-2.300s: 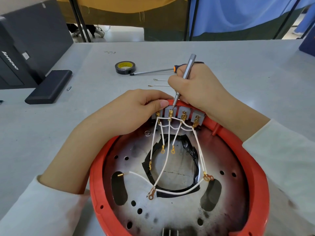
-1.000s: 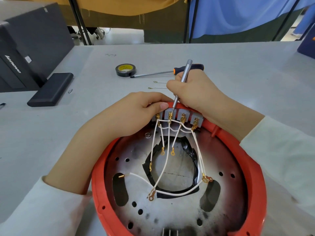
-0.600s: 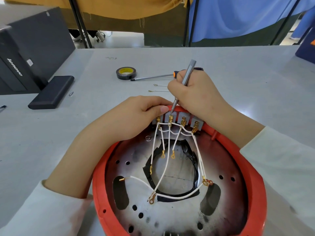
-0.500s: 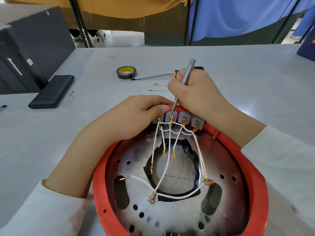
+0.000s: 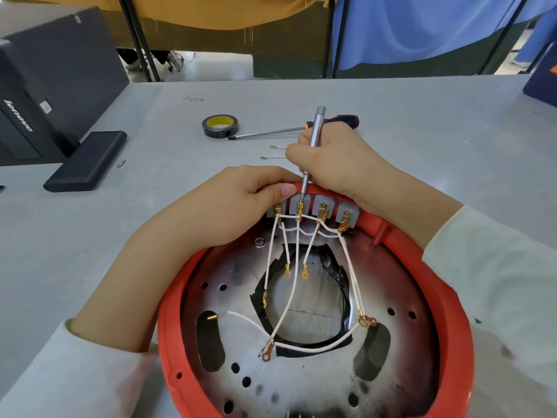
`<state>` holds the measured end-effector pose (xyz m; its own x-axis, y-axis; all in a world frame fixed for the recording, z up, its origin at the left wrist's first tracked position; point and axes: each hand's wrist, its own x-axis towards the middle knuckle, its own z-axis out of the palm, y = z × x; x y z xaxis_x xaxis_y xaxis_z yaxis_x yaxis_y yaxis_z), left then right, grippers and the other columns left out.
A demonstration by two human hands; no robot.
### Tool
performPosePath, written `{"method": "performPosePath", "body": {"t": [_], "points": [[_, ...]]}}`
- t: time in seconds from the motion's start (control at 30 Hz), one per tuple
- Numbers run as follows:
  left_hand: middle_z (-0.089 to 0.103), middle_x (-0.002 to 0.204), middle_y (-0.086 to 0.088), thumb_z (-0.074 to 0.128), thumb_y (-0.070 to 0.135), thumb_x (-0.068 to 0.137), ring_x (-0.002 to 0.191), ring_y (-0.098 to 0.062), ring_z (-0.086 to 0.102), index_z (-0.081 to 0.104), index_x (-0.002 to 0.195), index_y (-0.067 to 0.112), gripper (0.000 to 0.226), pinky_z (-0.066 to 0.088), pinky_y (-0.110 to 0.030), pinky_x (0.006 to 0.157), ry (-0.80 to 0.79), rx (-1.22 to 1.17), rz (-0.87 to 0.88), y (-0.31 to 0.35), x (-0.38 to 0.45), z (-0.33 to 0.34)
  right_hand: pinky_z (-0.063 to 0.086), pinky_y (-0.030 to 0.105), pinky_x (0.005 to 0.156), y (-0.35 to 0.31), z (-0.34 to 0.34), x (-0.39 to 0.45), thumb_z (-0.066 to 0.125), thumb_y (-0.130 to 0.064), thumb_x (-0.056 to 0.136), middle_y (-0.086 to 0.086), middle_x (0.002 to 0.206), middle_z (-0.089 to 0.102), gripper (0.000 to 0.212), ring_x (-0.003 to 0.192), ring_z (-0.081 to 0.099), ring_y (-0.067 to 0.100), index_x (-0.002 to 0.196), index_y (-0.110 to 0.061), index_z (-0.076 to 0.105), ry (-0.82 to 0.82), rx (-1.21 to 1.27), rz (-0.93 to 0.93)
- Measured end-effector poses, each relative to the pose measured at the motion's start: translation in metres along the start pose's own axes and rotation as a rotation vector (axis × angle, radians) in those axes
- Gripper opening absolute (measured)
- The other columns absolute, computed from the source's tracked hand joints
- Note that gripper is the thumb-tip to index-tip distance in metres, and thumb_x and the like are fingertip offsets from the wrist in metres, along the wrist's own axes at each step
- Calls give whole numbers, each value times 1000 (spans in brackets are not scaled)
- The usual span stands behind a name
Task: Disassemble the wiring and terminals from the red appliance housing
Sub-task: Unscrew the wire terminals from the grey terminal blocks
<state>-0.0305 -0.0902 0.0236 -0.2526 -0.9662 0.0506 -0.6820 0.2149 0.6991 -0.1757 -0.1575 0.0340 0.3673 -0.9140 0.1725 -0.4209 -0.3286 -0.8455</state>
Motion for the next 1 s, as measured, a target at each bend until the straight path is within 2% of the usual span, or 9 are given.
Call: {"method": "performPosePath", "body": {"t": [0.1,0.17,0.27,0.47,0.57,0.63,0.83,0.93,1.0], "points": [[67,109,18,45,31,98,104,-2,59,62,114,42,26,42,-31,101,-1,5,-3,1,0,0,29,24,47,0,-1,-3,54,-11,82,-3,50,30,42,48,30,11,50,-18,27,29,0,-57],[67,108,18,45,32,97,103,-2,60,63,115,40,26,42,-30,100,1,5,-6,1,0,0,26,17,42,1,-1,-5,53,-8,82,-11,43,27,43,42,27,7,50,-18,27,79,17,-108],[67,108,20,46,32,97,103,1,59,64,115,38,26,41,-27,100,10,2,-12,1,0,1,24,12,40,1,-1,-7,53,-6,82,-11,38,25,43,39,28,6,50,-18,26,106,8,-154],[67,108,21,46,32,97,102,4,58,63,114,39,25,41,-18,95,10,11,-4,-1,1,0,25,13,41,-1,-2,-9,52,-6,83,-7,47,26,40,42,27,7,53,-17,28,81,-22,-186],[66,108,24,46,34,97,101,8,56,61,106,50,24,37,-5,87,18,16,5,-1,1,0,26,23,45,0,-1,-12,52,-11,84,-9,42,28,40,45,28,8,54,-19,27,125,-116,-258],[65,108,26,46,34,96,100,11,55,58,100,56,25,36,-3,85,22,12,9,-1,1,0,26,26,47,0,0,-14,52,-15,85,-11,43,31,40,47,29,9,55,-20,26,142,-170,-296],[67,108,19,46,33,97,103,0,59,63,113,43,25,42,-22,97,7,-3,0,-2,1,0,25,17,43,-1,-3,-9,53,-7,83,-11,46,24,42,44,26,7,53,-18,26,71,-35,-182],[66,109,20,46,34,97,103,1,58,62,112,43,24,42,-24,98,5,4,-6,-1,1,0,29,23,46,-1,-3,-6,53,-8,82,4,55,31,40,45,28,10,52,-17,29,8,23,-75],[66,109,20,46,34,97,104,2,57,62,110,45,24,41,-24,99,7,4,-8,-1,1,0,29,26,49,0,-2,-4,54,-9,83,8,58,34,40,46,30,13,51,-17,30,-18,38,-27]]}}
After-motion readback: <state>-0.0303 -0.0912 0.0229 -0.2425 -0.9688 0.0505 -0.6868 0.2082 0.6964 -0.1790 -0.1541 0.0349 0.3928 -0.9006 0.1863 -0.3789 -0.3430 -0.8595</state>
